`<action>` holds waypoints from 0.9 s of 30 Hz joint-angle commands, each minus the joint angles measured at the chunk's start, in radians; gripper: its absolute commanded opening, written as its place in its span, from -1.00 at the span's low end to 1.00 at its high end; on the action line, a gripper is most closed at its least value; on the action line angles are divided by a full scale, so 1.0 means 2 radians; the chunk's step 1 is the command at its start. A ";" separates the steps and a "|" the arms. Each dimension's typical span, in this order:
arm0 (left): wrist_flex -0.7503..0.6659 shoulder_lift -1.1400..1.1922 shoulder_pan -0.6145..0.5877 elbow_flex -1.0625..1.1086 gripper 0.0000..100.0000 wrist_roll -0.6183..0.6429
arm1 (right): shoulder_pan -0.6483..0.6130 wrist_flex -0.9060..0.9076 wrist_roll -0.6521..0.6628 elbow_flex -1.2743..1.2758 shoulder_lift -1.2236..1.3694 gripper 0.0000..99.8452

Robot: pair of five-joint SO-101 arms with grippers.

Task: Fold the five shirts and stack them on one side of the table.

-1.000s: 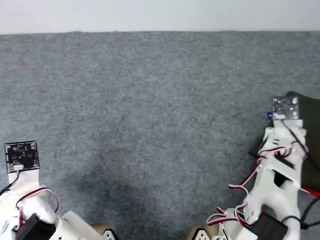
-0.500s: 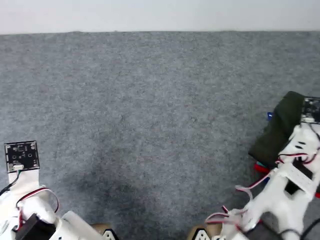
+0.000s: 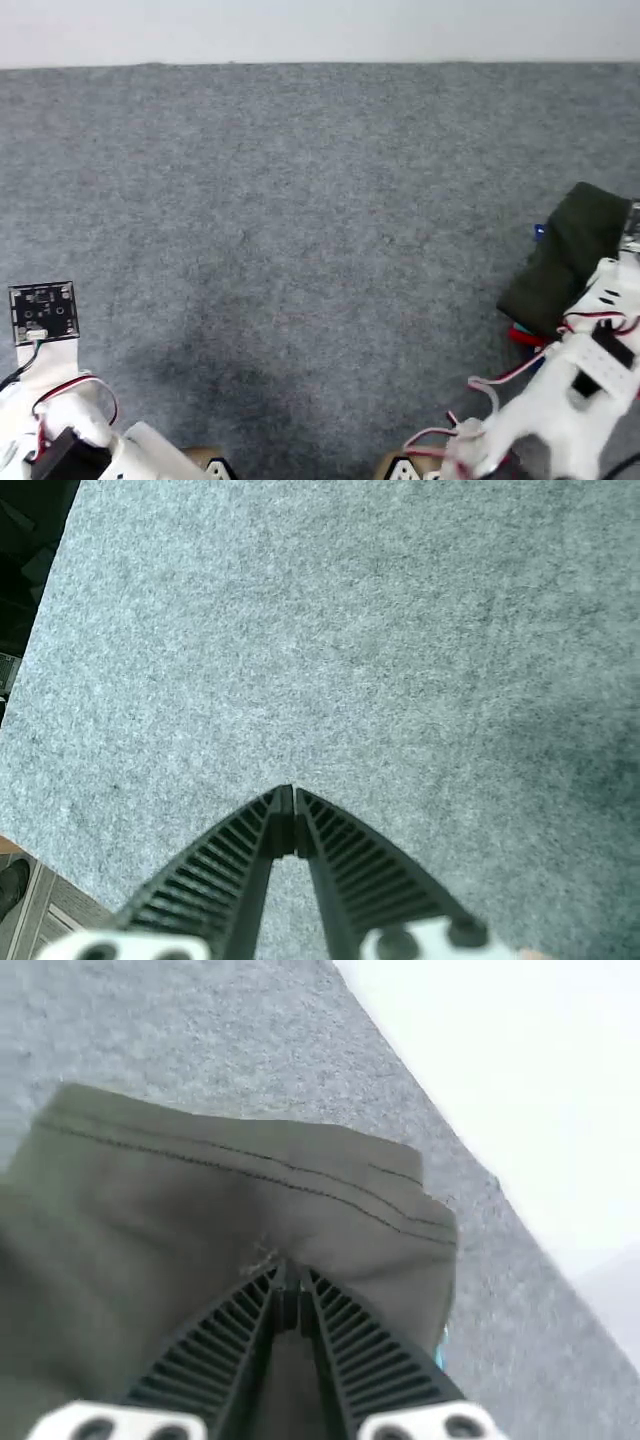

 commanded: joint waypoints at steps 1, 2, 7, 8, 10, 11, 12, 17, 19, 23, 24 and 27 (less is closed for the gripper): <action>0.002 -0.002 0.000 -0.001 -0.97 -0.002 | -0.024 0.142 -0.030 -0.003 -0.109 -0.98; 0.002 -0.002 0.000 -0.001 -0.97 -0.002 | -0.034 0.178 -0.038 -0.002 -0.135 -0.98; -0.002 -0.002 0.001 -0.001 -0.97 -0.002 | -0.089 0.346 -0.088 -0.002 -0.277 -0.98; -0.002 -0.002 0.002 -0.001 -0.97 -0.002 | -0.100 0.374 -0.096 0.003 -0.303 -0.98; -0.002 -0.002 0.025 -0.001 -0.97 -0.001 | -0.128 0.421 -0.106 0.018 -0.356 -0.98; -0.001 -0.002 0.043 -0.001 -0.97 -0.001 | -0.139 0.440 -0.110 0.028 -0.383 -0.98; -0.001 -0.002 0.064 -0.003 -0.97 -0.001 | -0.148 0.456 -0.112 0.040 -0.412 -0.98; -0.012 -0.002 0.194 -0.005 -0.97 -0.001 | -0.165 0.514 -0.110 0.110 -0.557 -0.98; -0.016 -0.002 0.229 -0.003 -0.97 0.000 | -0.165 0.533 -0.110 0.137 -0.617 -0.98; -0.016 0.000 0.284 -0.001 -0.97 0.029 | -0.165 0.567 -0.113 0.151 -0.623 -0.98; -0.018 0.000 0.298 -0.001 -0.97 0.041 | -0.165 0.571 -0.114 0.153 -0.616 -0.98; -0.031 -0.001 0.349 0.009 -0.97 0.071 | -0.171 0.577 -0.137 0.163 -0.613 -0.98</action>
